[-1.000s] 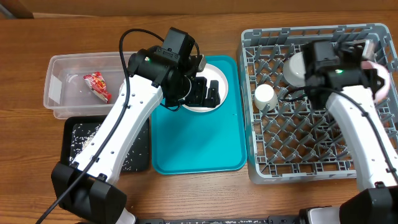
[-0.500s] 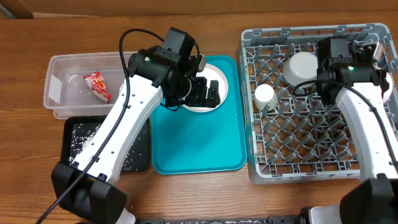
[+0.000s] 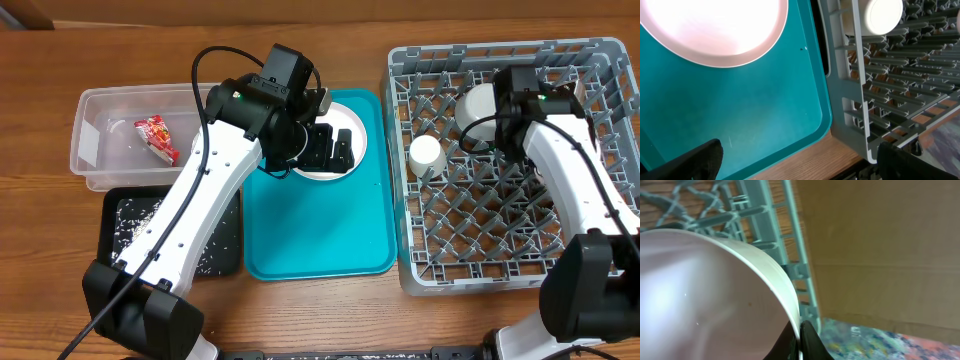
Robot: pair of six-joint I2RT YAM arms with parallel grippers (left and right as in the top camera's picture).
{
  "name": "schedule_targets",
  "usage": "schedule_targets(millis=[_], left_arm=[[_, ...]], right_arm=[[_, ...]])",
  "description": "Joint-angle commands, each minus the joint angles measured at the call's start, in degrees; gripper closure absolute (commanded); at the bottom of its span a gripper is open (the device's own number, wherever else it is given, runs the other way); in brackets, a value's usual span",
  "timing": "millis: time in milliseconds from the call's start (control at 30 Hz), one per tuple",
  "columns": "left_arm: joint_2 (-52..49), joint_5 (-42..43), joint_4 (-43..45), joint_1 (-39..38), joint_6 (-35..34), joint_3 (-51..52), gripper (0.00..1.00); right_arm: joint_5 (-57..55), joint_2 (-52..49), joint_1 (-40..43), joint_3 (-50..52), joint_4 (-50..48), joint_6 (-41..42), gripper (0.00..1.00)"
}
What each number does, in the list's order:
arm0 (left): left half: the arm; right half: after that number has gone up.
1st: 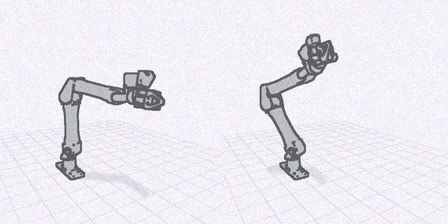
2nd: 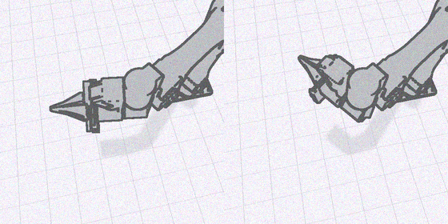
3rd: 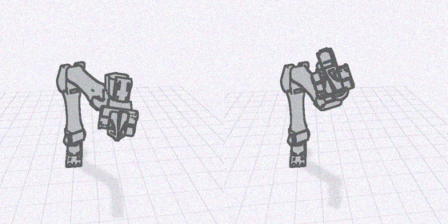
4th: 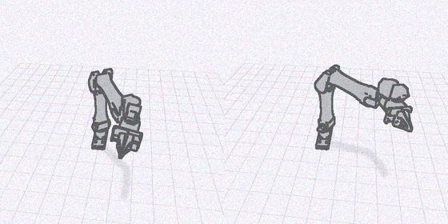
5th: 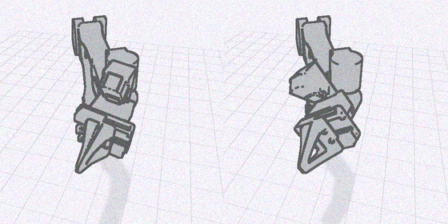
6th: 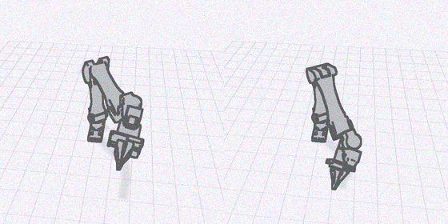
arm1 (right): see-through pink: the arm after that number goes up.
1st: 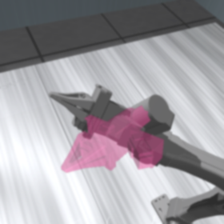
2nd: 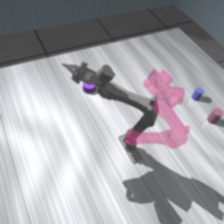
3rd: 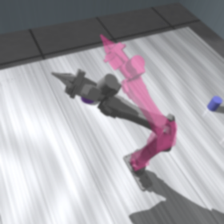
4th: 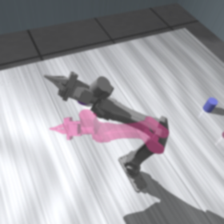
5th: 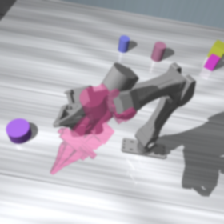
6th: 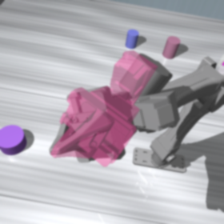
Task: Sort waste into correct bins and load items into the dishwasher
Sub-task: 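Carry the pink bowl with the right gripper over the gray rack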
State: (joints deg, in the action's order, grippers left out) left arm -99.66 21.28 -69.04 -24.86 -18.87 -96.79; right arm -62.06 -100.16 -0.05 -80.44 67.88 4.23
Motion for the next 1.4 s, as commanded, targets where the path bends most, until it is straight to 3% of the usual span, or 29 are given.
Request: schedule_targets(millis=[0,533,733,1000,1367], left_arm=[[0.02,0.61,0.07,0.09,0.92,-1.18,0.00],[0.02,0.61,0.31,0.13,0.90,-1.18,0.00],[0.02,0.57,0.76,0.13,0.90,-1.18,0.00],[0.02,-3.93,1.55,0.57,0.98,-1.18,0.00],[0.02,-6.01,1.22,2.84,2.43,-1.18,0.00]], right_arm=[[4.92,-0.26,-0.81,-0.13,-0.02,0.28,0.96],[3.87,-1.14,-6.71,3.67,-0.57,0.20,0.96],[-20.98,-1.11,-6.75,3.56,-4.98,0.15,0.96],[-1.36,-1.14,-8.72,3.58,-2.97,-1.46,0.96],[-5.51,-1.18,-13.18,7.69,0.33,-1.27,0.96]])
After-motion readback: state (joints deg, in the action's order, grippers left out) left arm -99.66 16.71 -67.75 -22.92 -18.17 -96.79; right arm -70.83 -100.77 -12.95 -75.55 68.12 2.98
